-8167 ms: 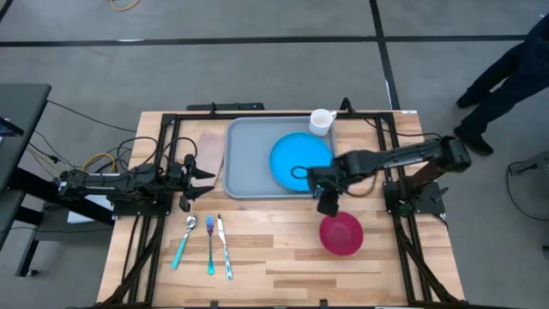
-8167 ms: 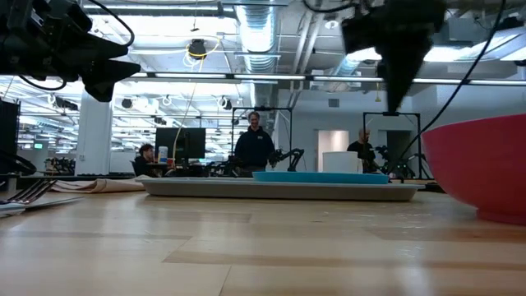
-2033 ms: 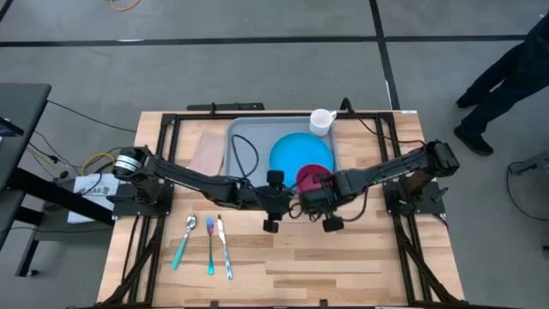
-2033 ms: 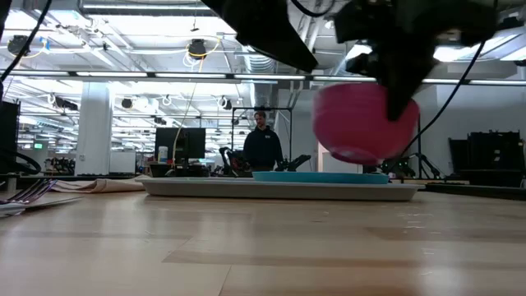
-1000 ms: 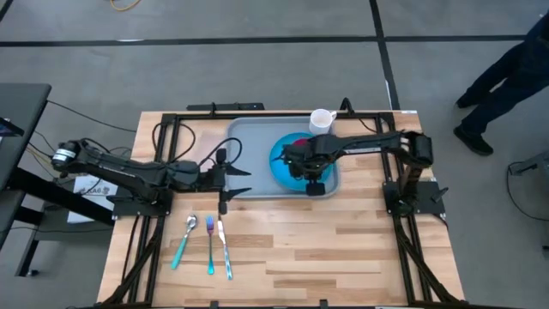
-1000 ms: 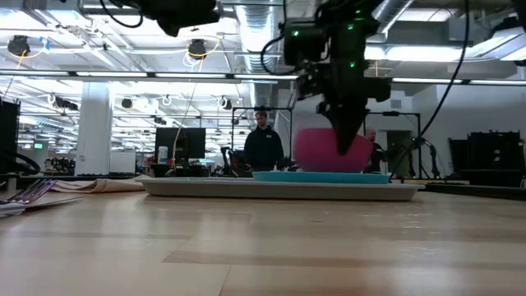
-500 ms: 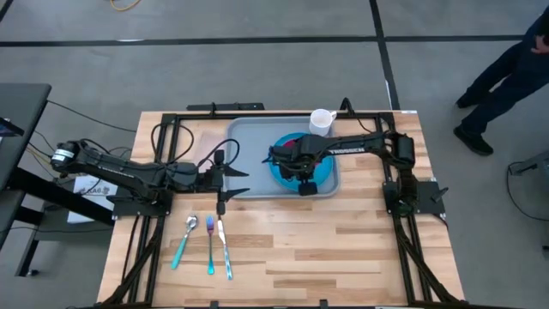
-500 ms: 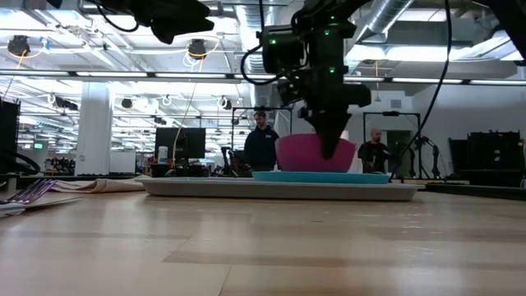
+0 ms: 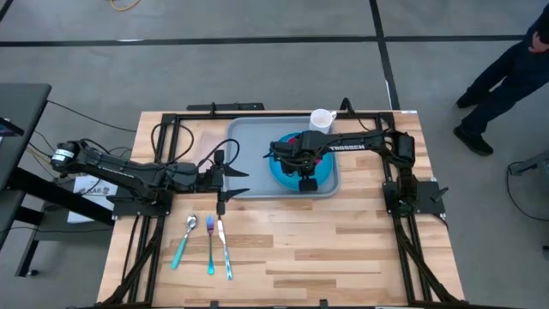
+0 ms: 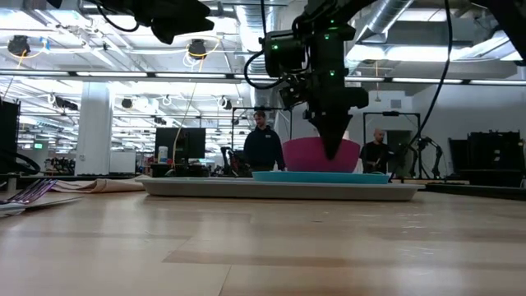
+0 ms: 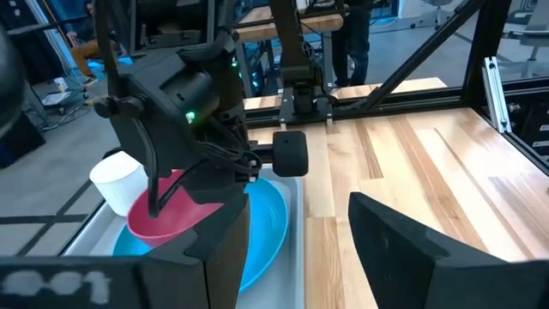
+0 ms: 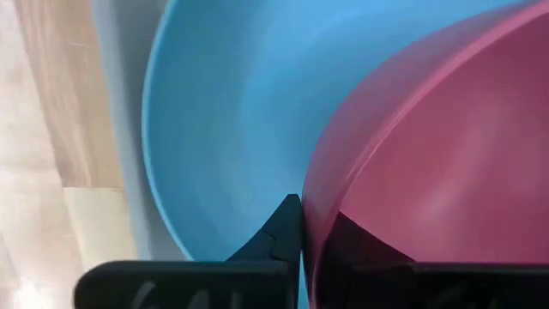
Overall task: Set up tray
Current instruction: Put the bowl on the plate on the serving tray, then put the napkin on the serving tray to the left of the plate
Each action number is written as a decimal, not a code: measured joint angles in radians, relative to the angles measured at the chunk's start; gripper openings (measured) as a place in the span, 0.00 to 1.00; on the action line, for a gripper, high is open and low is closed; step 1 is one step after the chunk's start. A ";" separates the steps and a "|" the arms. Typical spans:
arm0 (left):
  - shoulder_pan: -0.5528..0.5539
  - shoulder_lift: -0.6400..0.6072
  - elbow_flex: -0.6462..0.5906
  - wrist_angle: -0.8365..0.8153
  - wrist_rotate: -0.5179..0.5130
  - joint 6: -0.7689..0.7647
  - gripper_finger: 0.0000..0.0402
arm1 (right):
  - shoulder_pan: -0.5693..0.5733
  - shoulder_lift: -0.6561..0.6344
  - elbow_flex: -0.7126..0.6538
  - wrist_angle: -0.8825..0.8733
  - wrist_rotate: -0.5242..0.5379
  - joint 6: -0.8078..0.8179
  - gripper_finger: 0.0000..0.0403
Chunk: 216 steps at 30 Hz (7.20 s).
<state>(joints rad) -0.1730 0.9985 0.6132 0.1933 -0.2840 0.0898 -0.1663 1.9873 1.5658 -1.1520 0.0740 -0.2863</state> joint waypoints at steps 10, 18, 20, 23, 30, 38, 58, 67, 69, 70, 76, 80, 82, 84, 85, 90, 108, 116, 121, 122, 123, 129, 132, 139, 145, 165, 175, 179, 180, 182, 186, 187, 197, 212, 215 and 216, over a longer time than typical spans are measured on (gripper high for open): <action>0.000 0.000 0.000 0.000 0.000 0.000 0.47 | 0.001 -0.001 0.000 0.000 -0.001 0.025 0.11; 0.000 0.000 0.000 0.000 0.001 0.000 0.47 | 0.002 -0.001 -0.001 0.000 -0.002 0.050 0.18; 0.000 0.000 0.000 0.000 0.001 0.000 0.47 | 0.002 -0.007 -0.002 0.000 -0.002 0.051 0.19; 0.000 0.000 0.000 0.000 0.001 0.000 0.47 | 0.002 -0.032 0.008 -0.007 0.002 0.052 0.20; -0.001 0.000 0.000 -0.002 0.023 0.000 0.47 | 0.009 -0.118 0.054 -0.023 0.003 0.096 0.20; -0.002 0.000 0.000 -0.039 0.021 0.000 0.47 | 0.089 -0.277 -0.001 -0.032 -0.011 0.173 0.20; -0.004 -0.065 -0.014 -0.083 0.106 -0.026 0.47 | 0.467 -0.743 -0.551 0.278 -0.013 0.558 0.20; -0.041 -0.259 -0.135 -0.063 0.106 -0.051 0.47 | 0.519 -0.912 -0.748 0.474 0.031 0.608 0.20; -0.049 -0.312 -0.165 -0.063 0.106 -0.057 0.47 | 0.527 -0.944 -0.792 0.523 0.033 0.615 0.20; -0.053 -0.340 -0.179 -0.064 0.106 -0.061 0.47 | 0.531 -0.959 -0.814 0.558 0.033 0.620 0.20; -0.070 -0.467 -0.250 -0.059 0.103 -0.088 0.47 | 0.548 -1.052 -0.964 0.729 0.036 0.646 0.20; -0.070 -0.522 -0.300 -0.055 0.101 -0.115 0.47 | 0.553 -1.102 -1.063 0.860 0.033 0.654 0.20; -0.070 -0.543 -0.334 -0.049 0.099 -0.133 0.47 | 0.553 -1.122 -1.106 0.920 0.029 0.662 0.20; -0.070 -0.555 -0.364 -0.018 0.097 -0.152 0.47 | 0.555 -1.138 -1.143 0.963 0.028 0.664 0.20; -0.070 -0.557 -0.383 0.014 0.097 -0.156 0.47 | 0.556 -1.146 -1.160 0.990 0.026 0.664 0.20; -0.070 -0.560 -0.482 0.156 0.086 -0.161 0.47 | 0.566 -1.172 -1.264 1.146 0.026 0.664 0.20; -0.070 -0.554 -0.502 -0.205 -0.088 -0.461 0.47 | 0.566 -1.170 -1.411 1.375 0.029 0.698 0.20; -0.069 -0.538 -0.309 -0.627 -0.180 -0.531 0.47 | 0.563 -1.154 -1.411 1.453 0.048 0.679 0.20; -0.069 -0.454 -0.227 -0.778 -0.225 -0.622 0.47 | 0.537 -1.084 -1.376 1.452 0.082 0.672 0.20; -0.068 -0.426 -0.220 -0.782 -0.221 -0.630 0.47 | 0.528 -1.060 -1.359 1.452 0.082 0.662 0.20; -0.065 -0.392 -0.212 -0.793 -0.219 -0.647 0.47 | 0.521 -1.035 -1.341 1.452 0.079 0.645 0.20; -0.038 -0.119 -0.146 -0.870 -0.184 -0.747 0.47 | 0.482 -0.898 -1.223 1.451 0.020 0.533 0.20; -0.027 0.025 -0.090 -0.924 -0.173 -0.754 0.47 | 0.464 -0.842 -1.174 1.444 0.005 0.497 0.20; -0.002 0.277 0.055 -1.086 -0.163 -0.754 0.47 | 0.444 -0.746 -1.088 1.400 0.002 0.454 0.20; 0.020 0.361 0.097 -1.081 -0.087 -0.752 0.47 | 0.445 -0.716 -1.065 1.391 0.002 0.442 0.20; 0.108 0.377 0.052 -1.027 -0.093 -0.774 0.47 | 0.445 -0.719 -1.064 1.392 0.002 0.424 0.20; 0.120 0.401 0.052 -0.987 -0.079 -0.737 0.47 | 0.445 -0.719 -1.064 1.394 0.002 0.424 0.20; 0.140 0.453 0.052 -0.987 -0.078 -0.720 0.47 | 0.445 -0.719 -1.064 1.401 0.002 0.424 0.20; 0.146 0.466 0.052 -0.987 -0.078 -0.718 0.47 | 0.445 -0.719 -1.064 1.401 0.002 0.424 0.20; 0.154 0.484 0.053 -0.986 -0.079 -0.713 0.47 | 0.445 -0.719 -1.064 1.401 0.003 0.424 0.20; 0.159 0.491 0.055 -0.983 -0.081 -0.702 0.46 | 0.445 -0.719 -1.064 1.401 0.003 0.425 0.20; 0.159 0.491 0.055 -0.983 -0.079 -0.702 0.45 | 0.445 -0.719 -1.064 1.401 0.003 0.425 0.20; 0.161 0.487 0.051 -0.990 -0.092 -0.695 0.05 | 0.445 -0.720 -1.064 1.415 0.005 0.418 0.20; 0.198 0.487 0.140 -0.992 -0.073 -0.760 0.00 | 0.411 -0.720 -1.064 1.415 0.006 0.443 0.20; 0.213 0.487 0.193 -1.039 -0.099 -0.758 0.00 | 0.401 -0.720 -1.064 1.416 0.005 0.443 0.20; 0.220 0.487 0.213 -1.066 -0.112 -0.757 0.00 | 0.399 -0.720 -1.064 1.418 0.005 0.443 0.20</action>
<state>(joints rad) 0.0467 1.4853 0.8260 -0.8725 -0.3964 -0.6677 0.2329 1.2675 0.5022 0.2656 0.0788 0.1570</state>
